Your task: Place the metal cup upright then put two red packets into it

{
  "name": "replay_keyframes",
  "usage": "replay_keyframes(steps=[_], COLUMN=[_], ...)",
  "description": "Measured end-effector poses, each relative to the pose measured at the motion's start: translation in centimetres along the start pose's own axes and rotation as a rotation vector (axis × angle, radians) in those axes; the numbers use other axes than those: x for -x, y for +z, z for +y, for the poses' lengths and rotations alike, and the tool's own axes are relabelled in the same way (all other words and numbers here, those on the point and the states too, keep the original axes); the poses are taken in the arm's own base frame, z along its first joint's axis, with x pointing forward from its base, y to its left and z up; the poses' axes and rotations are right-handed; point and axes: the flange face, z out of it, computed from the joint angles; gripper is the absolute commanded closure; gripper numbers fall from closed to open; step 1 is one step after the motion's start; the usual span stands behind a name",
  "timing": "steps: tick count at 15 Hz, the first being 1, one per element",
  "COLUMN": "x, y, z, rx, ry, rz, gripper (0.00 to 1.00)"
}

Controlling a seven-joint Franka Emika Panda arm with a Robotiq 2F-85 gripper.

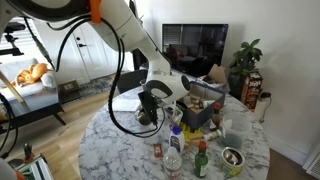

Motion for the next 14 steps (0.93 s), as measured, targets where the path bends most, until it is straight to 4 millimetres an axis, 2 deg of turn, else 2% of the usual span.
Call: replay_keyframes(steps=[4,7,11,14], x=[0.2,0.9,1.9,2.6], y=[-1.2,-1.4,0.5,3.0], z=[-1.7,-4.6,-9.3,-11.6], rx=[0.045,0.159,0.345,0.484], ry=[-0.018,-0.043,-0.069,-0.072], rz=[0.017,0.049,0.125,0.181], gripper=[0.98,0.98,0.98,0.98])
